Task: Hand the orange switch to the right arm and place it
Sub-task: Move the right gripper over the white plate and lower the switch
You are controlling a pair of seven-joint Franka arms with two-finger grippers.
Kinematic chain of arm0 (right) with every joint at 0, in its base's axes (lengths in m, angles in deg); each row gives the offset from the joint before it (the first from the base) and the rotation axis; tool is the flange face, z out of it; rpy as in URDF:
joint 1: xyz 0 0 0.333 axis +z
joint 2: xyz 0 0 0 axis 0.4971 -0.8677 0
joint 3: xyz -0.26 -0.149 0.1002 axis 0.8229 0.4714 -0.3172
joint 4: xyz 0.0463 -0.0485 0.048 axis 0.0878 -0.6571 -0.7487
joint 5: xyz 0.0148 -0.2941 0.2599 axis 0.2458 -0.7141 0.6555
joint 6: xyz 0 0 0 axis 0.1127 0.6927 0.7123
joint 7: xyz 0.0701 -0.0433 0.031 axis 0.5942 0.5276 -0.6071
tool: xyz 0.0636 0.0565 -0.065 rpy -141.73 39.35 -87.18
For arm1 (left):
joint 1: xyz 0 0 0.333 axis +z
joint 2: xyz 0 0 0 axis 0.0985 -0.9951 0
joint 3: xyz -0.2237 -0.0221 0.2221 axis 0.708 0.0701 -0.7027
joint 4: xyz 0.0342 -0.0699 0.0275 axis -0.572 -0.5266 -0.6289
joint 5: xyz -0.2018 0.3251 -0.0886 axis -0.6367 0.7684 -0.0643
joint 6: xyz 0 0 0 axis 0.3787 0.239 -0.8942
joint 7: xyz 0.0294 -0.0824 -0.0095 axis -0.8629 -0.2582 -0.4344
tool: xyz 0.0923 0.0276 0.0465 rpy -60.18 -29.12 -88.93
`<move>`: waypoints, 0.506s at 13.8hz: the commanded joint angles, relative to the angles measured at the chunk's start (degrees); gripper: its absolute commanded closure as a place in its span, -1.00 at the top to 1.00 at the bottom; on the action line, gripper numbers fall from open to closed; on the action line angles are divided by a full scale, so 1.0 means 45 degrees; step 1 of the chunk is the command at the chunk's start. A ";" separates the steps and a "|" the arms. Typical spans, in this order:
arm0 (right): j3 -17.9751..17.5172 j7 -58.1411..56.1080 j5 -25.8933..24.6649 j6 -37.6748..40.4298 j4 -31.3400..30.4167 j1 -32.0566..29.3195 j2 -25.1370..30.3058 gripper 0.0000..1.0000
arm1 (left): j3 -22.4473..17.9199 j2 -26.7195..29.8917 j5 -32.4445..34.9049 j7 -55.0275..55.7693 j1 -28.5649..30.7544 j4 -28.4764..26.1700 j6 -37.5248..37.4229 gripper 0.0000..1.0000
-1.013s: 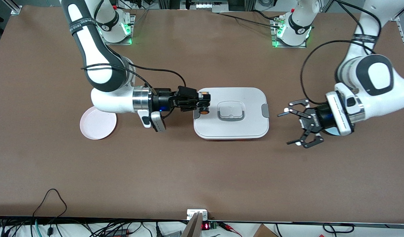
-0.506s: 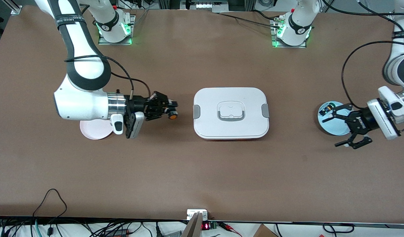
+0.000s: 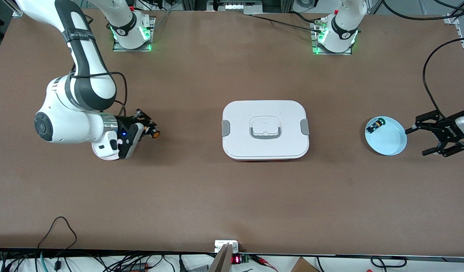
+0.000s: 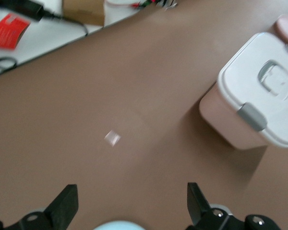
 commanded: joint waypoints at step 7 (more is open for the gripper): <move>-0.0141 -0.6013 -0.4279 -0.4303 -0.3272 -0.1197 0.0331 -0.74 | 0.0178 0.0921 0.6466 0.8697 -0.1392 0.3509 -0.3660 1.00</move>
